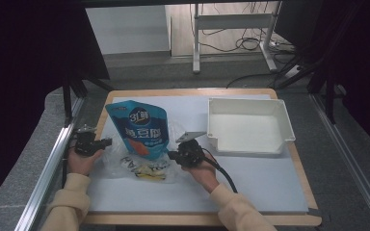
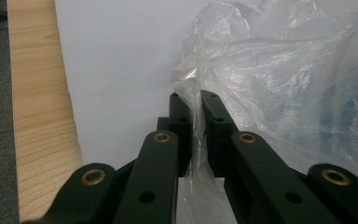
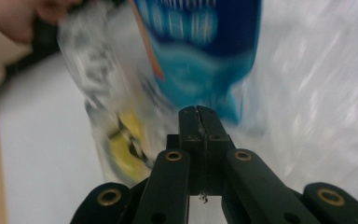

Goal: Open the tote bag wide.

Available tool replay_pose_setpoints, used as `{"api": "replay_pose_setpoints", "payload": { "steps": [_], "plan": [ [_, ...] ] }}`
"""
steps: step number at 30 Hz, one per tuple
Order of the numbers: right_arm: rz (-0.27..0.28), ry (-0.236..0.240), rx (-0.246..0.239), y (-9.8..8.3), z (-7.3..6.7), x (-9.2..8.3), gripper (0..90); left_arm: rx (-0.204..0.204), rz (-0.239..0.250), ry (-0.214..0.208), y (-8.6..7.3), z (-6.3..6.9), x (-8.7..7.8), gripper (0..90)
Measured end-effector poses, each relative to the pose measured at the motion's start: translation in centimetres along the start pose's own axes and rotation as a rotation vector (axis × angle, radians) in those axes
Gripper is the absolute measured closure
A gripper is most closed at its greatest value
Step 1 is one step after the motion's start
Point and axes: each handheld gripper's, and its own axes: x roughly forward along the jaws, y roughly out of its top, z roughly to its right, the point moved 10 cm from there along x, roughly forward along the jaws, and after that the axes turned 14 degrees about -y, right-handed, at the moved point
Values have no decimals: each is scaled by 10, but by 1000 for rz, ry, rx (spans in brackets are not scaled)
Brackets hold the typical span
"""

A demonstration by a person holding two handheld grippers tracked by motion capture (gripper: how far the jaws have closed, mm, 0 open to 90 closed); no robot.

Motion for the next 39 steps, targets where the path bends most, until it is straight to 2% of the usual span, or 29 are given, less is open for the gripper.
{"api": "replay_pose_setpoints", "payload": {
  "steps": [1,2,4,5,11,17,23,24,28,30,34,36,39],
  "plan": [
    [0,0,0,0,0,0,891,0,2,1,0,0,0,850],
    [-33,5,-11,-14,-2,6,891,-1,3,0,0,0,0,850],
    [-45,6,-10,-19,-3,7,891,-1,1,2,0,-1,0,850],
    [-65,8,-10,-31,-3,8,891,-1,0,1,0,-1,0,850],
    [-90,1,-13,-49,2,8,891,1,-5,2,-1,0,1,851],
    [-86,0,-6,-48,3,8,891,1,-9,2,-2,0,2,851],
    [-15,5,-1,-32,4,-5,891,1,10,-5,1,1,-1,833],
    [1,4,0,-28,5,-8,891,3,33,-12,3,2,-4,810],
    [48,4,14,-18,9,-19,891,16,102,-19,13,6,-13,601],
    [64,1,21,-14,11,-23,891,13,118,-39,17,9,-17,459],
    [81,-3,27,-9,14,-28,891,21,128,-59,22,14,-22,278],
    [86,-3,26,-8,14,-29,891,27,139,-70,24,16,-25,214],
    [92,-4,24,-6,14,-31,891,33,146,-68,27,17,-31,188]
  ]
}}
